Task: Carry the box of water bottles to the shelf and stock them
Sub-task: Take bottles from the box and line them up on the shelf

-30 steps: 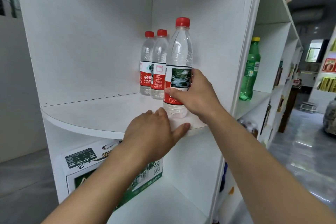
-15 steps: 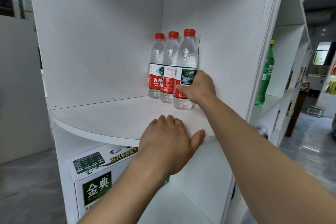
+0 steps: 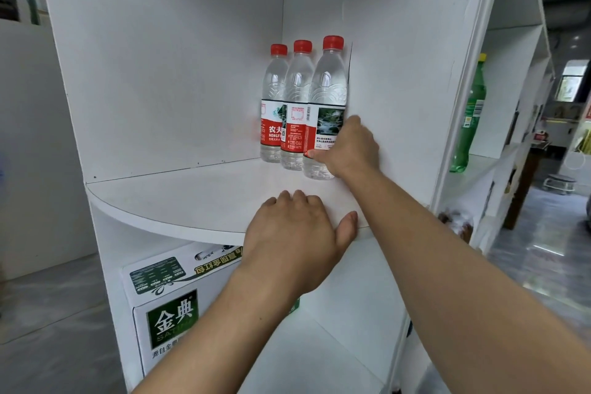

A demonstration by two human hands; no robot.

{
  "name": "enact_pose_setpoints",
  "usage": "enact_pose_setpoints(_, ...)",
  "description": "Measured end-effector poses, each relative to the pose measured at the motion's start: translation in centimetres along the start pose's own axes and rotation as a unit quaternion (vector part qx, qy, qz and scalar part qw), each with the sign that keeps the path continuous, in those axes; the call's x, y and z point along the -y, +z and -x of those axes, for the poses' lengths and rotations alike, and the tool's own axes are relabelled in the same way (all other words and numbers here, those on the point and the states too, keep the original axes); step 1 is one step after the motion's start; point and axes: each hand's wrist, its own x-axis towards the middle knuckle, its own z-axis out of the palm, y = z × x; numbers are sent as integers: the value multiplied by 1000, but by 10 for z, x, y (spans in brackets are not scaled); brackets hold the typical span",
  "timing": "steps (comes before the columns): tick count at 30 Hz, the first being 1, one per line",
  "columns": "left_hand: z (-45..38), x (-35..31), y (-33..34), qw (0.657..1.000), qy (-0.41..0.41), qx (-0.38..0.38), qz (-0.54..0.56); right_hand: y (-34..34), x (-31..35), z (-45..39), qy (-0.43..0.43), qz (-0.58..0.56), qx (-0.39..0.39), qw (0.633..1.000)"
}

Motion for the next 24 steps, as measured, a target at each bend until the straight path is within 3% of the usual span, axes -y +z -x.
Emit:
enact_pose_setpoints(8,0,1,1,1000,6,-10,13,-26,-20,35,17,-42,99,994)
enact_pose_setpoints(14,12,-12,0,989,30,-143,29,-58,-46,86,-87,-155,130,975)
enact_pose_setpoints(19,21,-51,13,958,57,-222,173,-82,-83,123,-130,-227,53,964)
enact_pose_setpoints(24,32,-118,32,948,67,-182,253,-109,-142,151,-114,-237,-39,964)
